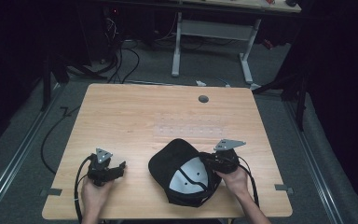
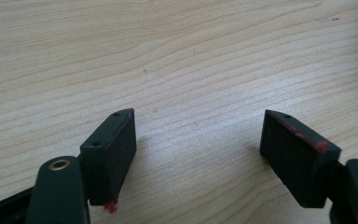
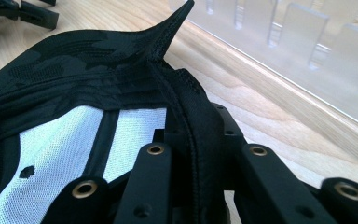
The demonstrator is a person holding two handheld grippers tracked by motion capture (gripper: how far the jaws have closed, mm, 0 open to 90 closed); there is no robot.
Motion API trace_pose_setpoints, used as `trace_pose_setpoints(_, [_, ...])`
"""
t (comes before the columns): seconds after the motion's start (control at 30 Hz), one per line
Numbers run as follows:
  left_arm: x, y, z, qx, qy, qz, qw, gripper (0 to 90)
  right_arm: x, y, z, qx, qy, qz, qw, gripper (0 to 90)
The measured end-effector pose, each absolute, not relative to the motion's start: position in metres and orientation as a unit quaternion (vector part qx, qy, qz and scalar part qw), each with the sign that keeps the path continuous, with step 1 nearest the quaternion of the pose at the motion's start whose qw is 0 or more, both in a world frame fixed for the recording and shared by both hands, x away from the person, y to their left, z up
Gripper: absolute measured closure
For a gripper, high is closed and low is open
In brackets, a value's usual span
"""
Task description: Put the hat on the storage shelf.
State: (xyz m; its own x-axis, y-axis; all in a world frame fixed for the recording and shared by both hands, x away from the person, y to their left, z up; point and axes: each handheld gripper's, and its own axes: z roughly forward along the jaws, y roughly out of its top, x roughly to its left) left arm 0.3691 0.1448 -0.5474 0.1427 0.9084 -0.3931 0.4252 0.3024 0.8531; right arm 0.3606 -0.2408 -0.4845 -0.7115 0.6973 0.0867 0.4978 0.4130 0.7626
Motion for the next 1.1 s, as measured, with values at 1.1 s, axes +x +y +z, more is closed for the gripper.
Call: trace_pose_setpoints(1.1, [0.33,0.087,-0.506,0.616,0.495,0.151,0.594,19.1,0.338,-0.292,-0.456,0.435,0.777,0.433,0.139,80.3])
